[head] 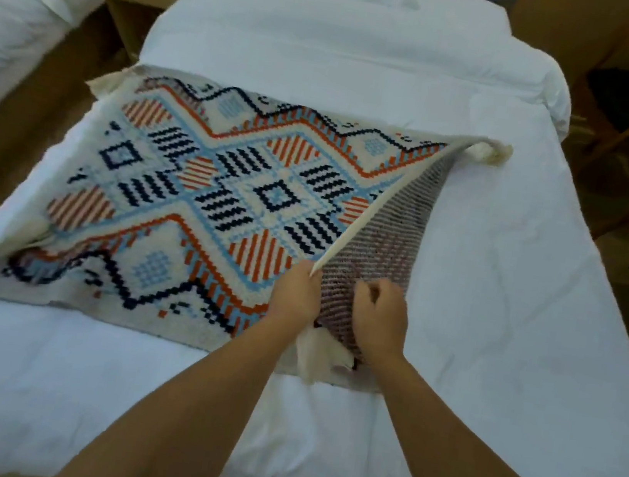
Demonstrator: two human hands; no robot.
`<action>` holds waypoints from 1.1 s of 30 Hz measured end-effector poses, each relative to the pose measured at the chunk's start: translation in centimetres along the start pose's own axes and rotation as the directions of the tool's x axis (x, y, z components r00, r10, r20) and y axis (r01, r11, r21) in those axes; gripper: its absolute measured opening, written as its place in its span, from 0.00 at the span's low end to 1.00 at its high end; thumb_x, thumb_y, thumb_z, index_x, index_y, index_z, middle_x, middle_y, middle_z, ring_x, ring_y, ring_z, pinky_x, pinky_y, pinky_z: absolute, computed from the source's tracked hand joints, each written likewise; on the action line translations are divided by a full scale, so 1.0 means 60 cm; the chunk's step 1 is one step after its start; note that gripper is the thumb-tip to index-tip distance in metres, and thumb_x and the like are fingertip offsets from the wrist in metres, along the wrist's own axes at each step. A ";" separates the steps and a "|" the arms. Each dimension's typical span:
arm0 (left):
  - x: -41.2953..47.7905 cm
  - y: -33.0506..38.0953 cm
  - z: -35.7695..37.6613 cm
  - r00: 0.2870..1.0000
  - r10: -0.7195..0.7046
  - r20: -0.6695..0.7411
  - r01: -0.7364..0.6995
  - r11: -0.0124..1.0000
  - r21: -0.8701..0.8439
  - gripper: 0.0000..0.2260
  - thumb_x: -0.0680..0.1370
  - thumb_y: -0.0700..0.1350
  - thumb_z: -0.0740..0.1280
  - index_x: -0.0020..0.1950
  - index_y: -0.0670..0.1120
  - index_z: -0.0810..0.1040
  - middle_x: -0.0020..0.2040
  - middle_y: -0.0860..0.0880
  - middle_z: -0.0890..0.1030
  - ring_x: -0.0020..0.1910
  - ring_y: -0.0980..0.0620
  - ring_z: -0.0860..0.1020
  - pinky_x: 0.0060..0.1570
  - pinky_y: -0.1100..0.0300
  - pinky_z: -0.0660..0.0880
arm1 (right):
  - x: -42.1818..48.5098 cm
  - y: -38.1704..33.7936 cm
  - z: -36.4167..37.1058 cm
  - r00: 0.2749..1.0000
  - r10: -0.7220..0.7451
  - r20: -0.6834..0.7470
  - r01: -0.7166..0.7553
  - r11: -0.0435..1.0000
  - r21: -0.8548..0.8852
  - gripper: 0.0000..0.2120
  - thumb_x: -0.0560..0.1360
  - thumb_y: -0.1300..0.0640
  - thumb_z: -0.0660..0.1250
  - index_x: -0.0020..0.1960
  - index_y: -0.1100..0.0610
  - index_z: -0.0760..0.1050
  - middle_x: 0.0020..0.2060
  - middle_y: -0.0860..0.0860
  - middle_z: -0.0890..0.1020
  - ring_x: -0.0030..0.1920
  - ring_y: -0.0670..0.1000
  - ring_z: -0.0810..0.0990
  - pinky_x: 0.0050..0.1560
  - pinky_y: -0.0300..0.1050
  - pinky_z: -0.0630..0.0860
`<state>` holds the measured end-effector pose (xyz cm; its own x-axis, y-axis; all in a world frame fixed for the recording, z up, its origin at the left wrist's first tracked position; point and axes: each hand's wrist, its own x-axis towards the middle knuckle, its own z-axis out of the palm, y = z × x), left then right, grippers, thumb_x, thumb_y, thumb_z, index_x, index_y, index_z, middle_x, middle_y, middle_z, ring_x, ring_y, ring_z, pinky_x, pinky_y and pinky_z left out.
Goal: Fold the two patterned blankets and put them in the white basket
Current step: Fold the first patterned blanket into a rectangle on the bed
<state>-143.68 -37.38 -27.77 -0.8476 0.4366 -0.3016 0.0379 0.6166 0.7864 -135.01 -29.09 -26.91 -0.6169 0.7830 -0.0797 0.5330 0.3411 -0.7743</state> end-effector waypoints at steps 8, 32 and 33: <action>0.023 -0.147 -0.200 0.978 0.195 0.075 -0.202 0.975 0.096 0.13 0.82 0.51 0.53 0.46 0.47 0.73 0.37 0.50 0.78 0.34 0.52 0.74 0.30 0.59 0.67 | 0.028 -0.170 0.216 0.952 0.181 0.245 -0.173 0.983 -0.053 0.25 0.69 0.32 0.62 0.37 0.55 0.67 0.32 0.50 0.71 0.30 0.49 0.69 0.30 0.45 0.64; 0.117 -0.486 -0.618 0.986 -0.160 -0.045 0.165 0.965 0.204 0.14 0.81 0.45 0.55 0.49 0.42 0.79 0.50 0.44 0.82 0.48 0.47 0.77 0.42 0.60 0.68 | -0.092 -0.463 0.716 0.787 -0.092 0.610 0.273 0.939 -0.210 0.18 0.79 0.60 0.56 0.31 0.52 0.58 0.32 0.49 0.67 0.33 0.51 0.67 0.33 0.43 0.63; 0.122 -0.499 -0.625 0.989 -0.144 -0.030 0.147 0.969 0.198 0.14 0.81 0.45 0.56 0.51 0.42 0.79 0.52 0.44 0.82 0.49 0.47 0.77 0.45 0.60 0.69 | -0.098 -0.465 0.730 0.790 -0.084 0.607 0.275 0.934 -0.228 0.18 0.79 0.59 0.55 0.31 0.52 0.58 0.33 0.49 0.68 0.34 0.51 0.68 0.35 0.44 0.64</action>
<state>-170.85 -77.21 -33.27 -0.8596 0.3239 -0.3953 0.0174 0.7916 0.6108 -171.65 -66.00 -32.34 -0.8839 0.2745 -0.3786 0.4605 0.6521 -0.6022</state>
